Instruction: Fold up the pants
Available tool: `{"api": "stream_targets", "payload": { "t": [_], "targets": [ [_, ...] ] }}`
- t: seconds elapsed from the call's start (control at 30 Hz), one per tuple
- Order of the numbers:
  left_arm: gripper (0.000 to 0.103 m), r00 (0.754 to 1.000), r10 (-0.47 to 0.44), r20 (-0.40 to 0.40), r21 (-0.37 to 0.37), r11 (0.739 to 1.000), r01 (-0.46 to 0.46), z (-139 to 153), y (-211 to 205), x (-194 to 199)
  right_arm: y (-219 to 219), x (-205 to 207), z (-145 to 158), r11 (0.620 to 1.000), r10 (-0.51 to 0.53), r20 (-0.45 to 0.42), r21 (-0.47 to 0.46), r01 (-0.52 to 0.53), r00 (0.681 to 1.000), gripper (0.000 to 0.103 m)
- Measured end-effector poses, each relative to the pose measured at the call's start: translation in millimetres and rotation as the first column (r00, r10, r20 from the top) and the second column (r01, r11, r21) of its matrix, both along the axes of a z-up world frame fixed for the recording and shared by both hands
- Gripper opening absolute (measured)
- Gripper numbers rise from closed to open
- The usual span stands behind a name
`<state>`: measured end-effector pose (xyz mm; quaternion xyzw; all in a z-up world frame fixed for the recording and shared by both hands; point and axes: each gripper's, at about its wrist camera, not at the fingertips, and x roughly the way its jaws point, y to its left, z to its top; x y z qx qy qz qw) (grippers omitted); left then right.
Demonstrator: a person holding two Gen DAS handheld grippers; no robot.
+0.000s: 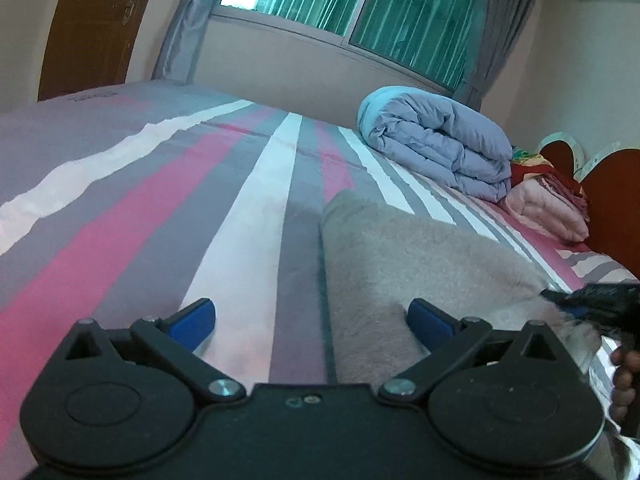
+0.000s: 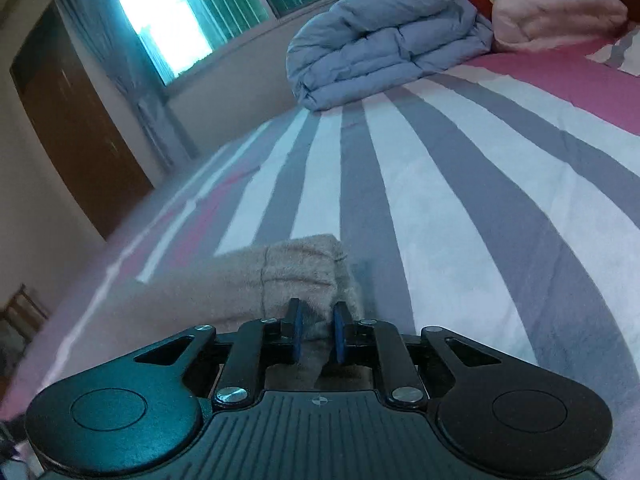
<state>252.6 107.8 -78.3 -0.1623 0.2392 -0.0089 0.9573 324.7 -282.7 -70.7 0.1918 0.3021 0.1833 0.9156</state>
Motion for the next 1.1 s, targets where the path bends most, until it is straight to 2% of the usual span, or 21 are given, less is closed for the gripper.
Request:
{"api": "stream_targets", "payload": {
  "t": [0.03, 0.1, 0.13, 0.17, 0.27, 0.33, 0.47, 0.53, 0.63, 0.67, 0.7, 0.73, 0.77, 0.8, 0.87, 0.93, 1.0, 1.07, 1.1],
  "targets": [
    [0.097, 1.0, 0.002, -0.003, -0.005, 1.0, -0.002, -0.6, 0.8, -0.2, -3.2, -7.9, 5.1, 1.0, 0.0, 0.02, 0.01, 0.0, 1.0, 0.018],
    [0.097, 1.0, 0.003, -0.01, -0.013, 1.0, -0.003, 0.4, 1.8, -1.3, -10.8, -25.2, 14.2, 0.999, -0.03, 0.063, 0.033, 0.028, 0.998, 0.047],
    [0.097, 1.0, -0.003, -0.012, -0.013, 1.0, 0.002, 2.3, 2.2, -0.6, -17.1, -35.9, 18.5, 0.998, -0.053, 0.078, 0.047, 0.049, 0.996, 0.073],
    [0.097, 1.0, -0.017, -0.013, -0.013, 1.0, 0.017, 4.4, 2.7, -1.1, -24.9, -46.2, 20.0, 0.996, -0.06, 0.08, 0.075, 0.054, 0.995, 0.081],
    [0.097, 0.996, -0.087, -0.014, -0.026, 0.996, 0.087, 10.9, 10.3, 5.0, -46.7, -52.8, 15.1, 0.985, -0.017, 0.009, 0.175, 0.015, 1.0, 0.081],
    [0.096, 0.986, -0.156, -0.051, -0.096, 0.984, 0.15, 10.2, 20.4, 19.8, -61.7, -48.9, 10.4, 0.969, 0.033, -0.087, 0.246, -0.011, 0.996, 0.081],
    [0.091, 0.935, -0.315, -0.164, -0.268, 0.926, 0.266, -1.0, 41.0, 60.9, -82.6, -28.5, -14.2, 0.915, 0.107, -0.24, 0.403, -0.001, 0.965, 0.081],
    [0.09, 0.911, -0.37, -0.182, -0.319, 0.899, 0.301, -5.0, 49.6, 76.5, -86.4, -22.2, -19.0, 0.897, 0.134, -0.246, 0.442, -0.012, 0.96, 0.081],
    [0.089, 0.88, -0.438, -0.185, -0.405, 0.85, 0.338, -14.3, 59.4, 99.5, -81.5, -1.7, -26.1, 0.86, 0.243, -0.26, 0.503, -0.084, 0.935, 0.081],
    [0.088, 0.873, -0.451, -0.185, -0.427, 0.837, 0.342, -18.5, 60.5, 106.2, -76.7, 3.0, -26.8, 0.861, 0.267, -0.263, 0.497, -0.107, 0.927, 0.08],
    [0.085, 0.869, -0.46, -0.18, -0.442, 0.827, 0.346, -21.0, 60.2, 112.0, -72.0, 7.9, -26.1, 0.864, 0.284, -0.26, 0.487, -0.129, 0.923, 0.08],
    [0.075, 0.856, -0.49, -0.163, -0.473, 0.801, 0.368, -23.7, 58.3, 117.6, -66.4, 13.7, -24.7, 0.871, 0.294, -0.253, 0.469, -0.149, 0.922, 0.08],
    [0.056, 0.837, -0.527, -0.147, -0.502, 0.769, 0.396, -26.0, 54.5, 123.2, -61.6, 17.2, -23.2, 0.878, 0.296, -0.246, 0.451, -0.161, 0.923, 0.073],
    [0.038, 0.818, -0.553, -0.158, -0.52, 0.751, 0.407, -29.6, 48.7, 129.4, -57.1, 24.0, -22.1, 0.888, 0.297, -0.246, 0.427, -0.171, 0.923, 0.066],
    [0.036, 0.821, -0.557, -0.127, -0.519, 0.743, 0.424, -34.8, 44.4, 132.1, -51.2, 31.4, -22.0, 0.899, 0.302, -0.242, 0.393, -0.192, 0.922, 0.059],
    [0.028, 0.835, -0.543, -0.088, -0.567, 0.717, 0.406, -39.9, 53.1, 132.9, -49.4, 33.8, -20.3, 0.893, 0.32, -0.222, 0.396, -0.214, 0.921, 0.055],
    [0.026, 0.848, -0.529, -0.03, -0.585, 0.697, 0.414, -35.0, 62.0, 133.8, -54.6, 35.4, -15.2, 0.882, 0.34, -0.187, 0.404, -0.243, 0.921, 0.053],
    [0.024, 0.852, -0.523, 0.015, -0.568, 0.697, 0.437, -21.6, 67.4, 140.3, -51.5, 36.4, -9.0, 0.874, 0.366, -0.143, 0.392, -0.287, 0.92, 0.05],
    [0.024, 0.857, -0.514, 0.025, -0.55, 0.709, 0.441, -13.6, 70.0, 146.7, -50.6, 42.3, -3.6, 0.869, 0.375, -0.123, 0.392, -0.302, 0.919, 0.05]
  ]
}}
